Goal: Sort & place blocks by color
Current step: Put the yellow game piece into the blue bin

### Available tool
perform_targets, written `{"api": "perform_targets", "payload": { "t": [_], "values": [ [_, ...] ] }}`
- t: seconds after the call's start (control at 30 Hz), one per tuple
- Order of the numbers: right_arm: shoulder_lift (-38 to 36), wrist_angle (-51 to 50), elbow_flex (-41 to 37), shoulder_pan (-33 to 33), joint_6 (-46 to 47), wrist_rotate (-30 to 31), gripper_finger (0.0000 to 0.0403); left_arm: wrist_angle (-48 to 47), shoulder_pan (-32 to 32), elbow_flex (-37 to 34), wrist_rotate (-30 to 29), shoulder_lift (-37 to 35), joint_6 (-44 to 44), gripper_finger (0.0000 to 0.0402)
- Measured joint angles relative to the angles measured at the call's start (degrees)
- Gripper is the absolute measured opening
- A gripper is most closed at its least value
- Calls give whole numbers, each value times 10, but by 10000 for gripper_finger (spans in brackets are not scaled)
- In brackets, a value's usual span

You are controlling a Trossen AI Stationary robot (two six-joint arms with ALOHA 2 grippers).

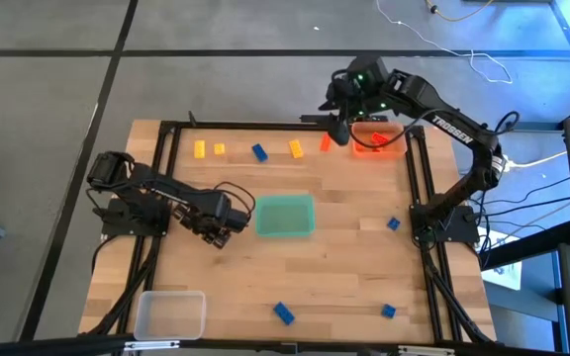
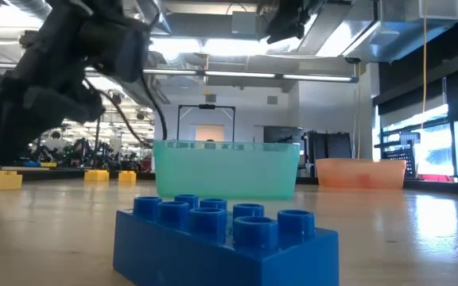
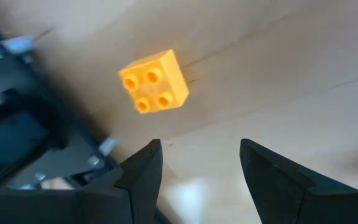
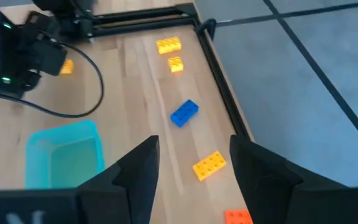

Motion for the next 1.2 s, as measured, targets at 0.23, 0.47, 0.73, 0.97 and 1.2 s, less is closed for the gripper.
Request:
{"api": "perform_targets", "payload": {
  "t": [0.23,0.47,0.73,0.97,1.2],
  "values": [
    [0,0,4,17,4,0,197,7,-2,-36,-50,0,-34,206],
    [0,-2,4,29,4,1,197,28,0,-58,-56,0,-27,206],
    [0,-2,4,31,4,1,197,82,1,-84,-63,-1,-43,206],
    [0,-2,4,31,3,1,197,99,9,-87,-67,-1,-43,206],
    [0,-2,4,31,2,1,197,115,21,-83,-58,0,-39,206]
  ]
}}
